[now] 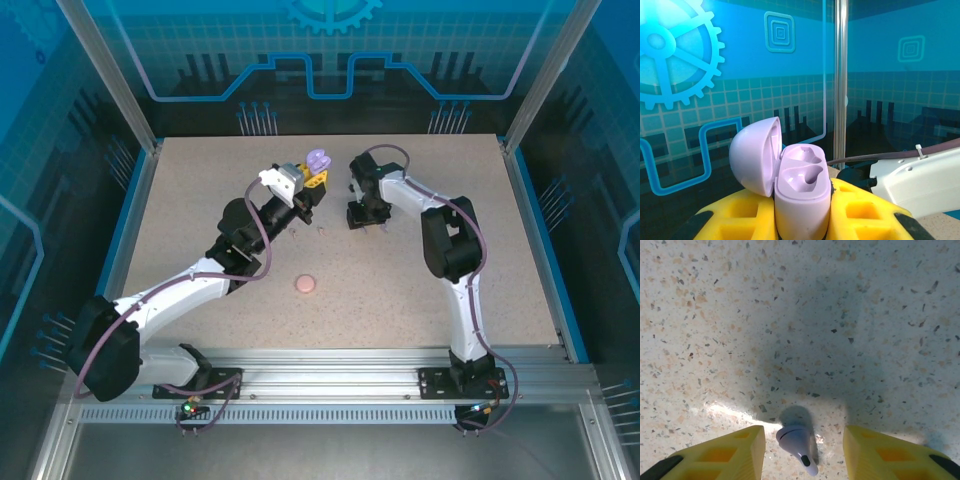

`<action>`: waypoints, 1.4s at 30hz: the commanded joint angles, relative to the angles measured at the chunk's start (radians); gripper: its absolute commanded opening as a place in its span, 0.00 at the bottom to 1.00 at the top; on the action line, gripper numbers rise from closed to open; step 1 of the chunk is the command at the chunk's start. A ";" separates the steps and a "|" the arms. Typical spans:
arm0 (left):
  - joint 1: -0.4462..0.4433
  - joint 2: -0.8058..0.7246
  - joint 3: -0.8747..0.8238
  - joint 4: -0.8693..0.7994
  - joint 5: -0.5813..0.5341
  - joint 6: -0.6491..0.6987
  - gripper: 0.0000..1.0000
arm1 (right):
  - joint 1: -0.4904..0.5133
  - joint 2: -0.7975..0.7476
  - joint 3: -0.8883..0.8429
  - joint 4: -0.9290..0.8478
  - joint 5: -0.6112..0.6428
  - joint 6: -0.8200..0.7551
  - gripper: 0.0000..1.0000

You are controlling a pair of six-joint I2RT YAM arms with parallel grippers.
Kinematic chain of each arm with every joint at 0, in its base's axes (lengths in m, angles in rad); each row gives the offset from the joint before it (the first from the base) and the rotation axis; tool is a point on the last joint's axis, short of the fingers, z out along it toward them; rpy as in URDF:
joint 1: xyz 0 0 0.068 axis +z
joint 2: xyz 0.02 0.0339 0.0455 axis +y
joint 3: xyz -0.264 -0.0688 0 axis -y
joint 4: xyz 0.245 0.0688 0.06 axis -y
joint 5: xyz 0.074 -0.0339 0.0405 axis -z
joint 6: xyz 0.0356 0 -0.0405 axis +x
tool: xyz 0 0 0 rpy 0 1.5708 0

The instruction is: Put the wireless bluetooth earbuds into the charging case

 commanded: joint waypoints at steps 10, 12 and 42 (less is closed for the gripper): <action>-0.005 0.008 0.038 0.033 0.005 -0.013 0.00 | 0.036 0.042 0.045 -0.055 0.060 -0.031 0.44; -0.005 0.009 0.038 0.032 0.007 -0.015 0.00 | 0.040 0.046 0.054 -0.061 0.070 -0.035 0.42; -0.004 0.009 0.056 0.012 0.025 -0.031 0.00 | 0.043 -0.013 0.046 -0.052 0.075 -0.016 0.26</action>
